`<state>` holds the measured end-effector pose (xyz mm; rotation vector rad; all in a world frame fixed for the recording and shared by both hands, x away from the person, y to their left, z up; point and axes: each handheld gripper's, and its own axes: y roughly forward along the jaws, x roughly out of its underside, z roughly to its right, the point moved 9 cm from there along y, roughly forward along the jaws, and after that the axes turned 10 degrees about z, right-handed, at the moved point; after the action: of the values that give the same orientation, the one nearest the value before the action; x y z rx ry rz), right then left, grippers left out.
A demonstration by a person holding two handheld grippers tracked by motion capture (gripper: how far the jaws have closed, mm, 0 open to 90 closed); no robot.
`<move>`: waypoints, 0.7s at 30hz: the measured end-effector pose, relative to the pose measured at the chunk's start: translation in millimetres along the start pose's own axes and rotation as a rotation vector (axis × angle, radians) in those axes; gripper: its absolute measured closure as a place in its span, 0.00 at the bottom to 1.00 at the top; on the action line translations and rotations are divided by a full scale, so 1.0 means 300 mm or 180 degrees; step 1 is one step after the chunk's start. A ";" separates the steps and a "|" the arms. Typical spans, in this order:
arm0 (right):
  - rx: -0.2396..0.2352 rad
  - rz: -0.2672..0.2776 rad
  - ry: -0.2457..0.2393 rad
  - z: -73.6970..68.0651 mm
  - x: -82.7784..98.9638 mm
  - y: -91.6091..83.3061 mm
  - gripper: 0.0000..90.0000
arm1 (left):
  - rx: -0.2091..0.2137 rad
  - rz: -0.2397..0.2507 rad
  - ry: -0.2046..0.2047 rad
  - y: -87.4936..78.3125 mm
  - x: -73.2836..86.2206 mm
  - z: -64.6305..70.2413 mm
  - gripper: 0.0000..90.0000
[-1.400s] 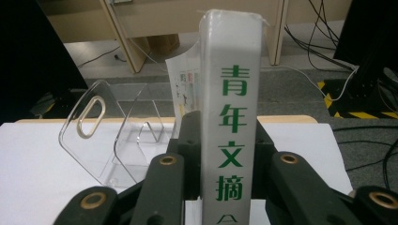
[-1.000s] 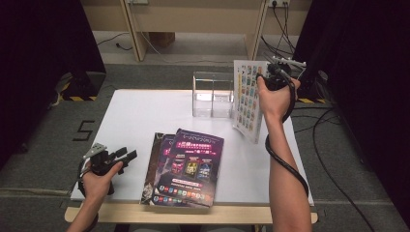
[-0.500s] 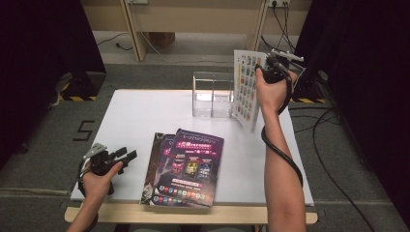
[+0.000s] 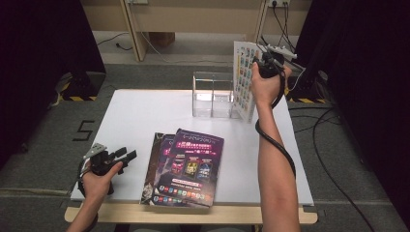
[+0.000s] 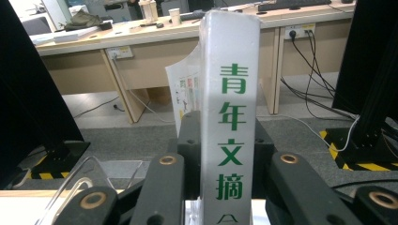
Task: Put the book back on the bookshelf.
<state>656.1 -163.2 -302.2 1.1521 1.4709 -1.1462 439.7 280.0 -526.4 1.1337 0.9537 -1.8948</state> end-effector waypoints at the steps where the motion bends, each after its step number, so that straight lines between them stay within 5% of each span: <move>1: 0.0003 0.0003 -0.0005 0.002 0.007 0.006 0.82 | -0.0001 0.0002 -0.0002 0.001 0.000 0.000 0.47; 10: -0.0031 0.0052 -0.0033 0.006 0.071 0.012 0.82 | -0.0001 -0.0007 0.0020 0.002 0.002 -0.003 0.47; 21: -0.0111 0.0111 -0.0283 0.005 0.119 -0.089 0.82 | 0.0017 -0.0009 0.0040 -0.002 0.005 0.012 0.47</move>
<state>624.9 -163.3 -334.1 1.0854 1.3926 -1.1293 437.3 276.6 -526.4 1.1491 0.9580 -1.8959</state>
